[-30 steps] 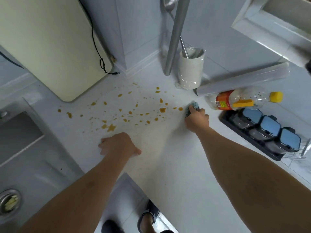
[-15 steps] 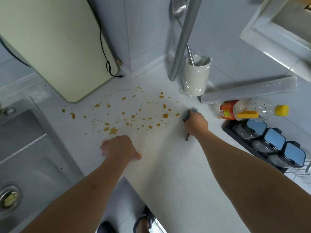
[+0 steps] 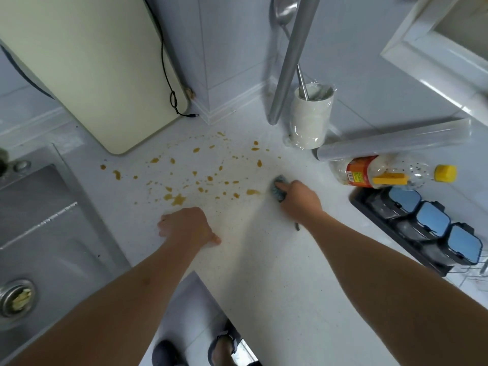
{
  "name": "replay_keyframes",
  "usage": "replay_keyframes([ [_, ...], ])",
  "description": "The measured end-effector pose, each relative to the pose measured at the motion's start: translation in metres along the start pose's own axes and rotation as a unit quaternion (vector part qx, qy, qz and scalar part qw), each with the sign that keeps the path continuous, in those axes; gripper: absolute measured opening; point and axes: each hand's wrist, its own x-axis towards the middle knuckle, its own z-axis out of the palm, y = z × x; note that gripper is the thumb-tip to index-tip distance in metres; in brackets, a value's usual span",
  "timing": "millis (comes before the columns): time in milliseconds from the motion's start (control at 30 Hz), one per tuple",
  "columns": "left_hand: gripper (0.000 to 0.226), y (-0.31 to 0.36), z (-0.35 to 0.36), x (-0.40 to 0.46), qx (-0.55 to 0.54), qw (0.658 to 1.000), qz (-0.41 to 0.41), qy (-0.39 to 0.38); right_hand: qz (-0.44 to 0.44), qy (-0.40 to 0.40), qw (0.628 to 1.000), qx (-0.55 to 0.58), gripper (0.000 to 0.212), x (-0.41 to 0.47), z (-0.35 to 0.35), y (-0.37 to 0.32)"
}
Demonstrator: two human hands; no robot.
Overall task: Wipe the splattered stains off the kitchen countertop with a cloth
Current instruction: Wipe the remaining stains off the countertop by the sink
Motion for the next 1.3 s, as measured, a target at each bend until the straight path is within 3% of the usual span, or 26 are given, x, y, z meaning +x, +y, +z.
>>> replay_keyframes([
  [167, 0.079, 0.001, 0.002, 0.003, 0.011, 1.0, -0.007, 0.007, 0.117, 0.036, 0.992, 0.013, 0.048, 0.034, -0.012, -0.003],
  [300, 0.08, 0.0, 0.002, 0.004, 0.012, 1.0, -0.002, 0.008, 0.056, 0.024, 0.997, 0.036, 0.048, 0.026, 0.009, -0.071],
  [400, 0.085, -0.001, 0.003, 0.001, 0.021, 1.0, 0.006, 0.014, -0.025, -0.007, 1.0, 0.013, 0.06, -0.002, 0.032, -0.112],
  [567, 0.079, -0.002, 0.003, 0.001, 0.019, 1.0, 0.013, 0.018, -0.116, -0.053, 0.991, -0.038, 0.068, -0.033, 0.038, -0.083],
  [733, 0.078, -0.002, 0.004, 0.001, 0.031, 0.999, 0.013, 0.017, 0.065, 0.016, 0.997, 0.024, 0.052, -0.014, -0.001, 0.01],
  [867, 0.08, -0.004, 0.005, 0.005, 0.021, 1.0, 0.009, 0.007, 0.139, 0.041, 0.988, 0.058, 0.042, 0.003, 0.003, -0.003],
  [1100, 0.085, -0.006, 0.014, 0.004, 0.036, 0.998, 0.031, 0.034, -0.039, -0.019, 0.999, 0.033, 0.049, -0.032, 0.048, -0.151],
  [1200, 0.082, -0.008, 0.019, 0.007, 0.037, 0.998, 0.037, 0.032, -0.117, -0.061, 0.991, -0.008, 0.051, -0.046, 0.051, -0.144],
  [1300, 0.083, -0.011, 0.022, 0.011, 0.026, 0.999, 0.03, 0.029, -0.07, -0.007, 0.998, 0.0, 0.056, -0.037, 0.04, -0.087],
])
